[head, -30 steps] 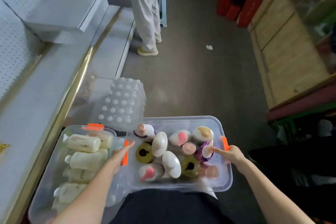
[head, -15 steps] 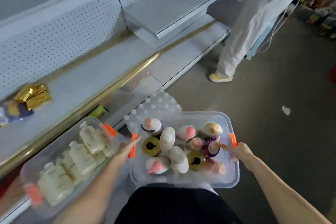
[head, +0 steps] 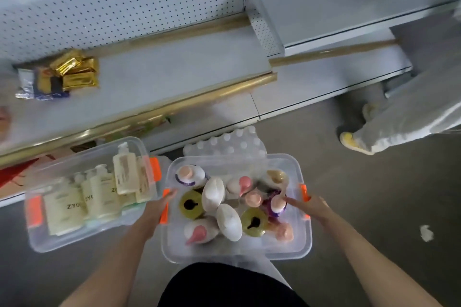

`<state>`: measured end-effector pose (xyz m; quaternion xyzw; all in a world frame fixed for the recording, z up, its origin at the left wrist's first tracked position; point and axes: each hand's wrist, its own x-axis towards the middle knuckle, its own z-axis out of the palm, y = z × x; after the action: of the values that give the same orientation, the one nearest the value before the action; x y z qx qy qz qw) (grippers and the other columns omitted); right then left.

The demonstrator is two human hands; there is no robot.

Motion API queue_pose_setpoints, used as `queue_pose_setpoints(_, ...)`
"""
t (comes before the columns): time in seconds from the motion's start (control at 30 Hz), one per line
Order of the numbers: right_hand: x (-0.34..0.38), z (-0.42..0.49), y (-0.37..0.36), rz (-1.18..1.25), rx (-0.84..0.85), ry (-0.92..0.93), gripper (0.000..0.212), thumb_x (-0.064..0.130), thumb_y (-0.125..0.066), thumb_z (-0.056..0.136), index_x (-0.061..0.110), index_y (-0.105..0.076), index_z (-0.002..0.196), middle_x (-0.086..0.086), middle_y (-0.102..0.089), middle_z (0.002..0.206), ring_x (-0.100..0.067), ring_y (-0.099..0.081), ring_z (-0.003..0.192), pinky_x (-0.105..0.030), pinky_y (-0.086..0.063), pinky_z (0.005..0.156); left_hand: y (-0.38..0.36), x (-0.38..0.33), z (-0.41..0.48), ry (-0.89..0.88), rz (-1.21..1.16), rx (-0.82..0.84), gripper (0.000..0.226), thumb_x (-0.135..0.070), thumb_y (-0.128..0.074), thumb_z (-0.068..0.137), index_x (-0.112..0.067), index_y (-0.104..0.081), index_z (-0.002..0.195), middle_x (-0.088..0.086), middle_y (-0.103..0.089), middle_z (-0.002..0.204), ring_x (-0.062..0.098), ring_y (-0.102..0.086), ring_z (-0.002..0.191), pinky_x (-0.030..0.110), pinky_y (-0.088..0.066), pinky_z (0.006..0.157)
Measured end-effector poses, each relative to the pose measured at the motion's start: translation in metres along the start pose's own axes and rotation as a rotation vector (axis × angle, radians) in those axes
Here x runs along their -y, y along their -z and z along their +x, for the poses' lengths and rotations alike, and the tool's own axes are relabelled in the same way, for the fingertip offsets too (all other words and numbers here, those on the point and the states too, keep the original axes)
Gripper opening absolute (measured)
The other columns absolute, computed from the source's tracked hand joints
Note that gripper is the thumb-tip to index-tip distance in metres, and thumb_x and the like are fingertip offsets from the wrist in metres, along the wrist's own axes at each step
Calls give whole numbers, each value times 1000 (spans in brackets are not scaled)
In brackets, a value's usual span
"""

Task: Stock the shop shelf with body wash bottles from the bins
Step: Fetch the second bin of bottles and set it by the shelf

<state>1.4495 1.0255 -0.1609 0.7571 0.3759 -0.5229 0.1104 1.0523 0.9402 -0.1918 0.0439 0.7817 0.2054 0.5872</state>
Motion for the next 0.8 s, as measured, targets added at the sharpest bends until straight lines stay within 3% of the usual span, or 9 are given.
queue_pose_setpoints(0.07,30,17,10,-51,24,-5,64,63,-70,70,9,-59,102,-10,-61,104,-20,-56,86,-29,-47,77,0,-18,9,16,4,-34,82,-60,-75,68,2,-57,119,33,-58,115,46,-58,109,48,-47,94)
queue_pose_setpoints(0.1,46,26,16,-60,27,-7,66,61,-70,71,6,-61,105,-10,-61,103,-19,-55,84,-28,-45,75,0,-27,12,-1,-3,-51,69,-54,-73,75,-1,-57,117,33,-56,119,46,-55,112,49,-46,95)
queue_pose_setpoints(0.17,73,44,26,-59,42,4,68,64,-71,68,6,-63,104,-8,-63,99,-18,-57,84,-28,-47,75,0,-43,24,-12,-21,-78,56,-48,-69,81,-4,-58,114,29,-64,102,41,-63,96,49,-47,94)
queue_pose_setpoints(0.23,94,63,33,-61,36,28,73,70,-70,62,8,-64,100,-8,-65,100,-20,-60,88,-30,-49,76,-3,-58,36,-8,-6,-77,52,-48,-66,84,-4,-61,112,13,-61,77,26,-59,72,48,-49,90)
queue_pose_setpoints(0.27,103,72,36,-53,28,34,74,70,-70,62,8,-63,100,-8,-64,100,-21,-60,90,-31,-48,77,-3,-65,40,-14,-17,-61,48,-48,-65,85,-5,-63,108,9,-60,75,22,-56,68,45,-51,84)
queue_pose_setpoints(0.37,130,92,47,-43,6,50,62,63,-70,70,6,-60,94,-8,-60,96,-23,-57,91,-31,-44,76,-9,-88,56,-2,-45,-35,50,-56,-66,81,-8,-63,95,12,-62,83,25,-59,75,36,-51,72)
queue_pose_setpoints(0.47,153,116,56,-23,3,57,59,61,-70,71,7,-60,93,-8,-60,94,-24,-58,90,-31,-43,75,-15,-107,74,-32,-50,-20,45,-54,-61,85,-9,-59,84,11,-56,76,25,-56,71,34,-48,67)
queue_pose_setpoints(0.6,170,144,60,-16,-8,64,52,59,-72,71,11,-54,79,-9,-60,90,-22,-57,84,-29,-42,70,-27,-115,97,-1,-34,-37,58,-63,-61,79,-6,-59,80,11,-54,73,26,-55,73,40,-48,80)
queue_pose_setpoints(0.8,172,179,54,-19,72,32,51,54,-67,80,9,-56,100,-8,-58,97,-24,-55,92,-30,-40,77,-49,-107,118,36,-22,-50,46,-50,-55,89,-11,-47,66,0,-43,56,20,-46,60,30,-42,68)
